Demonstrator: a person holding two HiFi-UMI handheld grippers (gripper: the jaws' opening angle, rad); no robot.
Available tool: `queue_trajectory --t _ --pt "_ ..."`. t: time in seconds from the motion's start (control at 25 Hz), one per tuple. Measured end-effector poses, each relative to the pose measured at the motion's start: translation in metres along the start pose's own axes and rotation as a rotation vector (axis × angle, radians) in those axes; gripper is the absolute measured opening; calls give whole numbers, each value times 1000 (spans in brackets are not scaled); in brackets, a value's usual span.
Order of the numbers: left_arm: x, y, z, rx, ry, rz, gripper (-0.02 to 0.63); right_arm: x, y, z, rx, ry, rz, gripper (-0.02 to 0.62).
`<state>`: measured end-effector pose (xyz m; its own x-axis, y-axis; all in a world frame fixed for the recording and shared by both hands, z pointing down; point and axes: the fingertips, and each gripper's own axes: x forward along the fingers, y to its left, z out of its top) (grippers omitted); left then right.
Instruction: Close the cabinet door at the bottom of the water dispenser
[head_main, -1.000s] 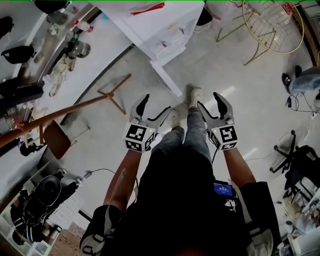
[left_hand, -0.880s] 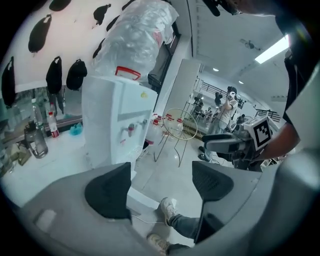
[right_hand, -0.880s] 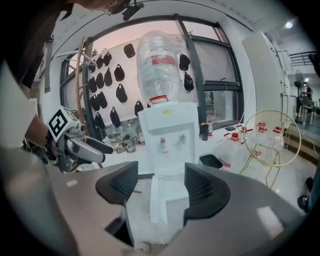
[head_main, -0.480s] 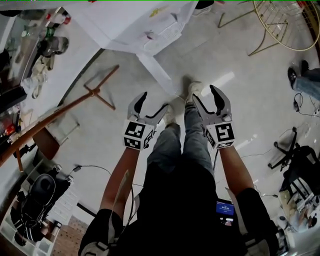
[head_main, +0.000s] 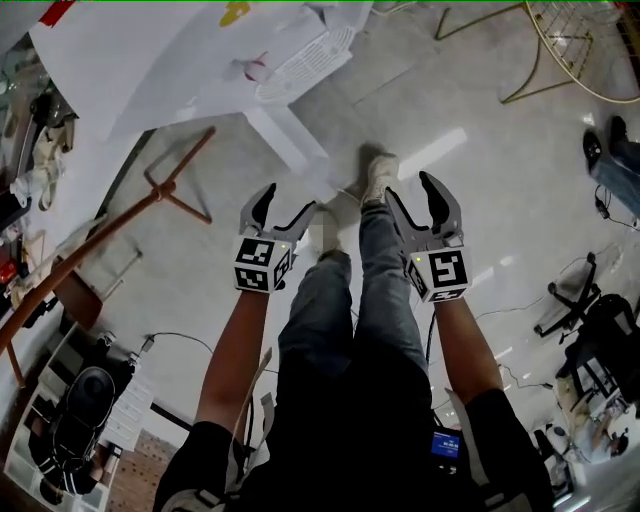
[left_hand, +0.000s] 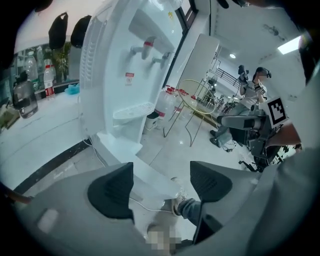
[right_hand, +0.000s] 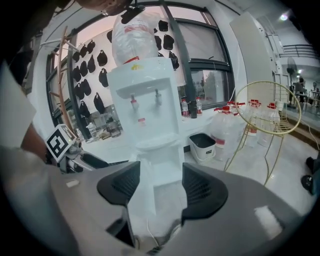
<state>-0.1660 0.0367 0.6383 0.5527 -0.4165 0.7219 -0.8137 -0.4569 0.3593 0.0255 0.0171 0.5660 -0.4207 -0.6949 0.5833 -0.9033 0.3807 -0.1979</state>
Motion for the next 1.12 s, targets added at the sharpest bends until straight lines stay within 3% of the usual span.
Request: queue_trajectory --t 0.8,1.12 --pt "90 23 -67 -142 184 26 349 24 -35 -21 12 26 58 233" --pt "100 13 -67 -162 206 9 348 26 -36 -32 39 67 88 229"
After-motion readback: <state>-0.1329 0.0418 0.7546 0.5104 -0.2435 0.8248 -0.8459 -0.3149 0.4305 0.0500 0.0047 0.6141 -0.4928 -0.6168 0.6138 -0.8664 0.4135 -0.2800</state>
